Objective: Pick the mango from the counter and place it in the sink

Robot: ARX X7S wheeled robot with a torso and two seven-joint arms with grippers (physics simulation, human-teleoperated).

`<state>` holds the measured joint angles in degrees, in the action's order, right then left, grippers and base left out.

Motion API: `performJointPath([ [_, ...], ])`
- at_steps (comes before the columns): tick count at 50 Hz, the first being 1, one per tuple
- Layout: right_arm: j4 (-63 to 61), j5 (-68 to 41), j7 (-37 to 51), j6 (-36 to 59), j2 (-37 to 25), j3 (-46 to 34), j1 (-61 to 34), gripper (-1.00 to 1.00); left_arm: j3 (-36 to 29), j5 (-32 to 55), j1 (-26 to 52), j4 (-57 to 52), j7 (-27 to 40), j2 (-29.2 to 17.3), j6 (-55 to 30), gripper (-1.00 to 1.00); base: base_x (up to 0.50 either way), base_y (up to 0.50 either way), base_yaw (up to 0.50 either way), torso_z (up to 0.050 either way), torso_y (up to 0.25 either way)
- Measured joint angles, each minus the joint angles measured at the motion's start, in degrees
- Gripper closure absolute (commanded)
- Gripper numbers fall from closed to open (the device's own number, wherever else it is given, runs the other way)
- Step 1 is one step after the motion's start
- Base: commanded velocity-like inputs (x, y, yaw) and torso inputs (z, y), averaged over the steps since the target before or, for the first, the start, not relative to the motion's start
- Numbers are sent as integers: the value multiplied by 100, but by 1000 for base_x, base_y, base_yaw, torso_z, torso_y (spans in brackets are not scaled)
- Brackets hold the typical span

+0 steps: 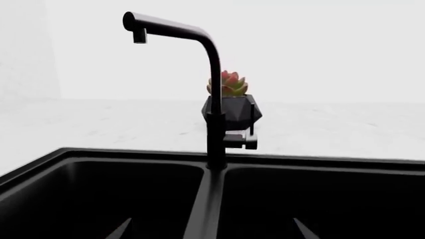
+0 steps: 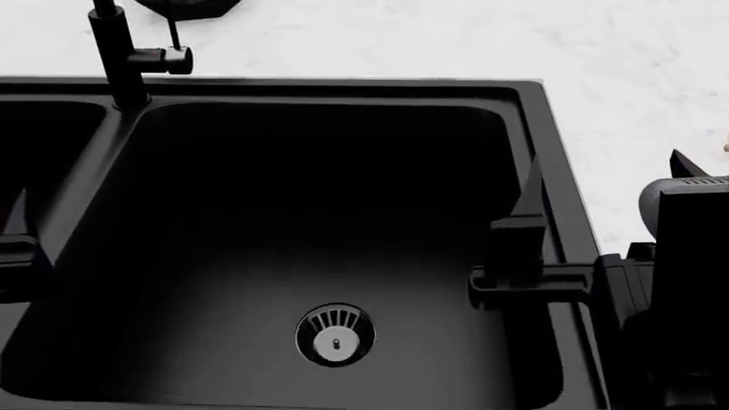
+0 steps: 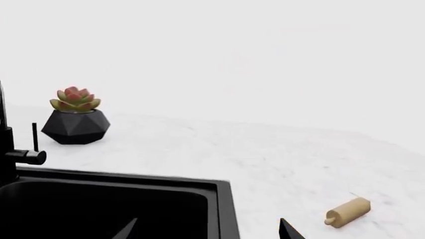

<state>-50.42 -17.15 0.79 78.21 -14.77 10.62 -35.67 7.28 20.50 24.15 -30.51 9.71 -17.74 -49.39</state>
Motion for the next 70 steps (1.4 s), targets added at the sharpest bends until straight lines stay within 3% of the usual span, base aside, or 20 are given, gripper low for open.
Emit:
performJointPath([
  [30,91,-74,43,-178,-34,-30,151,-100,-133,25,-24,106,-23,-37,138,-100,0,0,0,0,0],
  [45,-336,-341,329,610,-234,164,-141,-100,-196,8,-19,144,-2,-78,171,-100,0,0,0,0,0],
  [49,-346,-1375,1116,796,-504,482,-239,-100,-219,2,-7,167,5,-84,180,-100,0,0,0,0,0],
  [60,174,-5465,4521,819,-1568,1140,-509,-100,-248,-15,4,247,14,-99,254,-100,0,0,0,0,0],
  [70,438,-7711,6583,376,-2424,1348,-342,-100,-273,-41,-13,324,21,-111,350,-100,0,0,0,0,0],
])
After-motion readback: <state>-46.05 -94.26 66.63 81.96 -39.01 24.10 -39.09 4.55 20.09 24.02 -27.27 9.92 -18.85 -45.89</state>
